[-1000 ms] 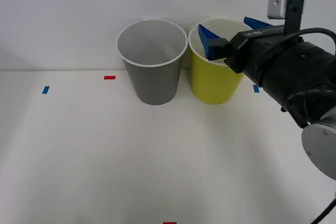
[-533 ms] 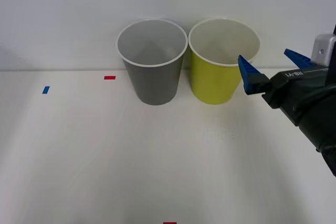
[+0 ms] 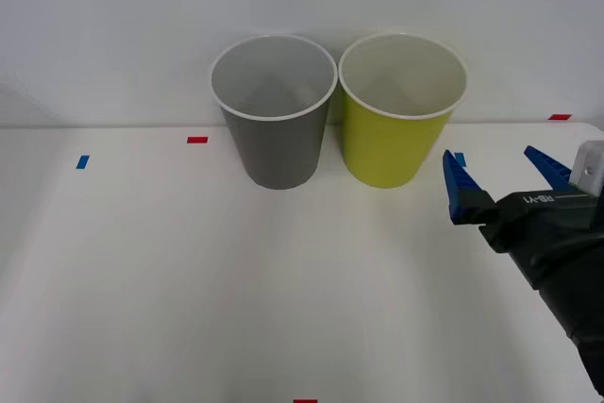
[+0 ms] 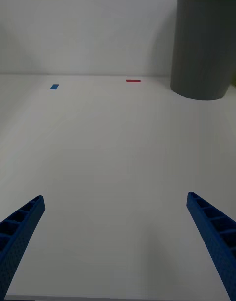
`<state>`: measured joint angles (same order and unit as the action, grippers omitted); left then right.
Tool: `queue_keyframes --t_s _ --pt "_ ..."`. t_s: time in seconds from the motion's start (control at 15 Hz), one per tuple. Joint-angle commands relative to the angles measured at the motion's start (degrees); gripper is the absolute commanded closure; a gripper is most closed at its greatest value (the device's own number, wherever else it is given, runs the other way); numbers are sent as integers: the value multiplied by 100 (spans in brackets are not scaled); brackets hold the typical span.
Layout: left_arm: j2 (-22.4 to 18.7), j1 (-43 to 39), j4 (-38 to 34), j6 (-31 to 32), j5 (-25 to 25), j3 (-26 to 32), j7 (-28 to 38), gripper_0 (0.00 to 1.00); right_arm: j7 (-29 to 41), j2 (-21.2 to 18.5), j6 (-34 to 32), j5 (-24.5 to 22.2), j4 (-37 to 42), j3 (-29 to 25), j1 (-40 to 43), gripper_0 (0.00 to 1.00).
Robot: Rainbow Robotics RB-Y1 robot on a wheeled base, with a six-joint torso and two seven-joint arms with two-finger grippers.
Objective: Put cans in the gray bin and PET bottles in the light green bin.
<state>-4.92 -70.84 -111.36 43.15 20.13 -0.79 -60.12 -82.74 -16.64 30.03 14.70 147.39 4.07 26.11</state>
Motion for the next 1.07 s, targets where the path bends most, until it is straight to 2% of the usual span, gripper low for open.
queue_keyframes --t_s 0.07,0.4,0.6,1.07 --pt "0 0 0 0 0 0 0 0 -111 -322 -1536 -169 -949 305 139 0" --pt "0 0 0 0 0 0 0 0 -208 -788 -3197 -442 -1731 455 957 0" --pt "0 0 0 0 0 0 0 0 -322 -550 -3460 -530 -1793 508 1282 0" --pt "0 0 0 0 0 0 0 0 -594 -463 -5332 -556 -2883 727 1774 0"
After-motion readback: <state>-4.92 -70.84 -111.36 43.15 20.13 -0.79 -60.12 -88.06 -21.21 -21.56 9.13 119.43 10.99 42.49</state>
